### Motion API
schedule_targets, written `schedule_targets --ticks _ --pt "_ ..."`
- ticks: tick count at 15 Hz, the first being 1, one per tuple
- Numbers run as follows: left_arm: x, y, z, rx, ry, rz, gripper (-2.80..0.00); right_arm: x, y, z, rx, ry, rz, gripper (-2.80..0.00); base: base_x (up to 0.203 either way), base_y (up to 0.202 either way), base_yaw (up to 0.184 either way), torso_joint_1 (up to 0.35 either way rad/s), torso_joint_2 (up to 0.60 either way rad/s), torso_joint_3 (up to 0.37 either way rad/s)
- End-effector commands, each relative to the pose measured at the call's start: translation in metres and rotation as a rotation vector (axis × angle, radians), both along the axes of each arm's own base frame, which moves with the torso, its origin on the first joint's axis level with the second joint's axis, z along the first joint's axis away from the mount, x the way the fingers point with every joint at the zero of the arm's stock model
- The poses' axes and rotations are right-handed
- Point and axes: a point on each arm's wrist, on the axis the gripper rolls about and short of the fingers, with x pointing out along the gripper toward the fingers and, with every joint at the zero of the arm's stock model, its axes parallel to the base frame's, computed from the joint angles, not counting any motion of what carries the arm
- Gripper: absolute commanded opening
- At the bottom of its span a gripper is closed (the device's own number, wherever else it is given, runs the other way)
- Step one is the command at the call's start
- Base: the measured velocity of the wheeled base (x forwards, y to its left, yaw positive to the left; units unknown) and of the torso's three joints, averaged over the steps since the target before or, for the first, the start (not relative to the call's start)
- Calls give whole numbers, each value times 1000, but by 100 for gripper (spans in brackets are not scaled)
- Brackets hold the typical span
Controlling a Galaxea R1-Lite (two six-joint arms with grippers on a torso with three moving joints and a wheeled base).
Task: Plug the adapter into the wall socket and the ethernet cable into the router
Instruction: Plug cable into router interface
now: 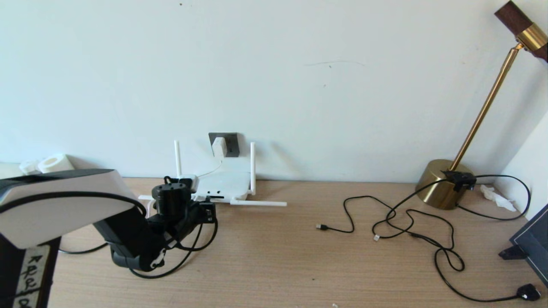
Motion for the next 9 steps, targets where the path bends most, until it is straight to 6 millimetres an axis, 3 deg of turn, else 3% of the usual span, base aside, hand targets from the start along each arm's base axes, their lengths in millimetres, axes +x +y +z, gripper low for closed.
schedule_targets --ticks 1,9 --pt "1 0 -1 0 -1 1 -280 0 0 0 0 1 0 0 0 0 0 0 0 0" --pt "1 0 -4 10 44 1 -280 0 0 0 0 1 0 0 0 0 0 0 0 0"
